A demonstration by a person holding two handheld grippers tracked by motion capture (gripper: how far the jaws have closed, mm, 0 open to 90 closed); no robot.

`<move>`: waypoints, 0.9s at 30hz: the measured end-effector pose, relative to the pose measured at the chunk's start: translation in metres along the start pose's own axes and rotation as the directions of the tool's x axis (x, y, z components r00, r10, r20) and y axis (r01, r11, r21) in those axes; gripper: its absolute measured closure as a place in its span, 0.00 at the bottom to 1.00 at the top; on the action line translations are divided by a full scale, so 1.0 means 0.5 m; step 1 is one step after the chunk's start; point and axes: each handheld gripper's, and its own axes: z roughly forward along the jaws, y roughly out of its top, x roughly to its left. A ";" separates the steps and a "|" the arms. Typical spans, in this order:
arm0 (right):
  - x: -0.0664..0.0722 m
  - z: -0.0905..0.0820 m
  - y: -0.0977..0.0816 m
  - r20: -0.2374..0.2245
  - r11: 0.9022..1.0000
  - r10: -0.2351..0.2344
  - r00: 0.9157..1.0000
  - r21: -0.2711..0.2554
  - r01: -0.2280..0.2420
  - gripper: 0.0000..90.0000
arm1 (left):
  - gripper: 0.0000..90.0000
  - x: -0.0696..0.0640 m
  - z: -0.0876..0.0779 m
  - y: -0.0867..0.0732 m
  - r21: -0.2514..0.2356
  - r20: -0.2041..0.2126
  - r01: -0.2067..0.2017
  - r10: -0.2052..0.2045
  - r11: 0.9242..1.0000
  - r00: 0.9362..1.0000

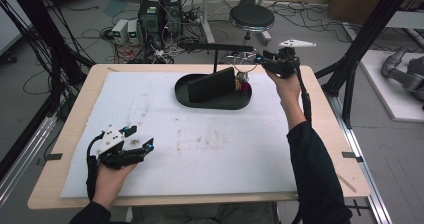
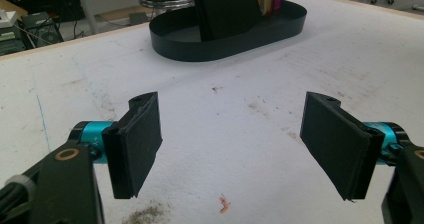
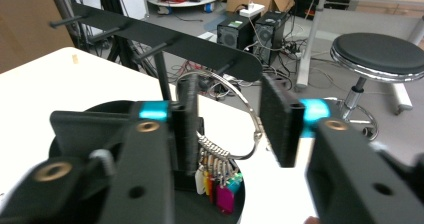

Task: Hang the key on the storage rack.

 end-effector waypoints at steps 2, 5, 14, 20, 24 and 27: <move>0.005 -0.014 0.004 -0.011 1.000 -0.005 1.000 -0.005 0.005 0.55 | 0.27 0.000 0.003 0.002 0.001 0.002 -0.006 0.006 1.000 1.000; 0.014 -0.041 0.008 -0.034 0.999 -0.010 0.999 -0.034 0.009 0.51 | 0.27 -0.001 0.008 0.006 0.000 0.008 -0.009 0.009 1.000 1.000; 0.041 -0.134 -0.018 -0.100 0.993 -0.041 0.994 -0.110 0.030 0.45 | 0.27 -0.003 0.028 0.019 -0.015 0.025 -0.017 0.017 1.000 1.000; 0.052 -0.197 -0.057 -0.116 0.990 -0.047 0.992 -0.137 0.031 0.40 | 0.27 -0.004 0.041 0.023 -0.022 0.028 -0.031 0.032 0.999 0.999; 0.052 -0.233 -0.099 -0.121 0.990 -0.036 0.992 -0.139 0.019 0.38 | 0.27 -0.009 0.048 0.026 -0.024 0.034 -0.038 0.039 0.999 0.999; 0.049 -0.253 -0.137 -0.134 0.991 -0.014 0.991 -0.133 -0.004 0.36 | 0.27 -0.014 0.050 0.029 -0.034 0.038 -0.047 0.048 0.998 0.998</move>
